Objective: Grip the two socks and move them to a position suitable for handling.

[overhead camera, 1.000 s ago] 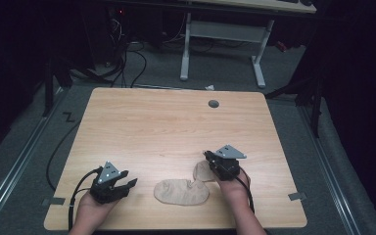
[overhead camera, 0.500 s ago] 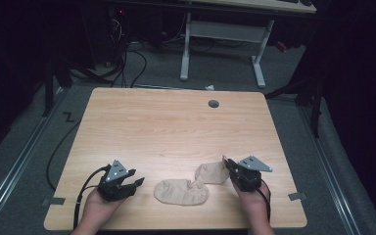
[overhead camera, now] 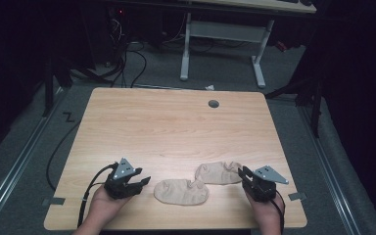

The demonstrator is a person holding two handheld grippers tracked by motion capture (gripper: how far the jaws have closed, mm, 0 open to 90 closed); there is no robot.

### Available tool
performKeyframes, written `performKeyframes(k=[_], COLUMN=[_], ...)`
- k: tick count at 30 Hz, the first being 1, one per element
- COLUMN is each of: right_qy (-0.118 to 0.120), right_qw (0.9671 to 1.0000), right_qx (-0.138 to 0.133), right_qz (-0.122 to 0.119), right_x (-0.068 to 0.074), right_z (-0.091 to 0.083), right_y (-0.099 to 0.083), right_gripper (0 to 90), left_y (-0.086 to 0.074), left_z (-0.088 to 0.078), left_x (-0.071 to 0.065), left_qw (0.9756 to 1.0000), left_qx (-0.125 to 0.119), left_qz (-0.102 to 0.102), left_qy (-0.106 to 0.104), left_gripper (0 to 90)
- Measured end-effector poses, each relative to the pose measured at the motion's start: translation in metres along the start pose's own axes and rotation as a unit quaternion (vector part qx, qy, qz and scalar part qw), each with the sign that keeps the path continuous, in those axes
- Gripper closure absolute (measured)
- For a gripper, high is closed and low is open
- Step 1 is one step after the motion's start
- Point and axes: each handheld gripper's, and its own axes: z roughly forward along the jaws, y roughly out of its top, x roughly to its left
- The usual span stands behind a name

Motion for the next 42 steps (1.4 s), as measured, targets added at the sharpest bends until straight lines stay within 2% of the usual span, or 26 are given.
performKeyframes(k=[2, 5, 8, 9, 11, 13, 15, 21, 28, 29, 31, 32, 33, 34, 36, 42], right_qy=[0.013, 0.041, 0.054, 0.061, 0.063, 0.068, 0.068, 0.074, 0.089, 0.099, 0.106, 0.110, 0.119, 0.119, 0.128, 0.141], right_qw=[0.9999, 0.9985, 0.9960, 0.9943, 0.9937, 0.9908, 0.9902, 0.9899, 0.9874, 0.9856, 0.9849, 0.9837, 0.9811, 0.9811, 0.9781, 0.9745], right_qx=[0.007, 0.031, 0.060, 0.075, 0.079, 0.099, 0.105, 0.106, 0.104, 0.108, 0.110, 0.108, 0.110, 0.110, 0.109, 0.110], right_qz=[-0.008, -0.018, -0.039, -0.046, -0.048, -0.063, -0.062, -0.057, -0.078, -0.084, -0.082, -0.093, -0.106, -0.106, -0.123, -0.136], right_x=[0.006, 0.017, 0.027, 0.031, 0.032, 0.038, 0.039, 0.043, 0.056, 0.061, 0.065, 0.069, 0.077, 0.077, 0.088, 0.097], right_z=[0.004, 0.016, 0.029, 0.035, 0.037, 0.046, 0.051, 0.066, 0.090, 0.097, 0.100, 0.104, 0.110, 0.110, 0.118, 0.124], right_y=[-0.001, -0.003, -0.004, -0.005, -0.005, -0.005, -0.004, 0.005, 0.019, 0.025, 0.027, 0.029, 0.034, 0.034, 0.039, 0.044], right_gripper=[78.7, 82.9, 86.6, 86.5, 86.5, 86.5, 86.5, 86.6, 87.5, 87.4, 87.4, 87.4, 87.4, 87.4, 87.4, 87.4], left_y=[0.001, 0.001, 0.001, 0.000, -0.001, -0.003, -0.006, -0.016, -0.029, -0.030, -0.032, -0.034, -0.036, -0.036, -0.038, -0.040], left_z=[0.000, 0.000, -0.001, -0.002, -0.003, -0.005, -0.010, -0.022, -0.037, -0.038, -0.040, -0.040, -0.041, -0.041, -0.043, -0.045], left_x=[0.000, 0.001, 0.001, 0.001, 0.002, 0.003, 0.004, 0.011, 0.017, 0.017, 0.018, 0.018, 0.018, 0.018, 0.018, 0.019], left_qw=[1.0000, 1.0000, 1.0000, 1.0000, 1.0000, 1.0000, 0.9999, 0.9992, 0.9978, 0.9976, 0.9975, 0.9973, 0.9971, 0.9971, 0.9968, 0.9964], left_qx=[-0.001, -0.001, -0.001, -0.002, -0.002, -0.001, -0.002, -0.004, -0.004, -0.004, 0.000, 0.002, 0.003, 0.003, 0.006, 0.007], left_qz=[-0.001, -0.005, -0.007, -0.007, -0.008, -0.009, -0.014, -0.033, -0.050, -0.053, -0.054, -0.055, -0.057, -0.057, -0.058, -0.063], left_qy=[-0.002, -0.003, -0.003, -0.002, 0.000, 0.002, 0.006, 0.021, 0.042, 0.044, 0.047, 0.049, 0.051, 0.051, 0.054, 0.056], left_gripper=[52.6, 52.6, 52.6, 52.6, 52.6, 52.6, 52.8, 53.0, 53.2, 53.2, 53.3, 53.3, 53.4, 53.4, 53.3, 53.9])
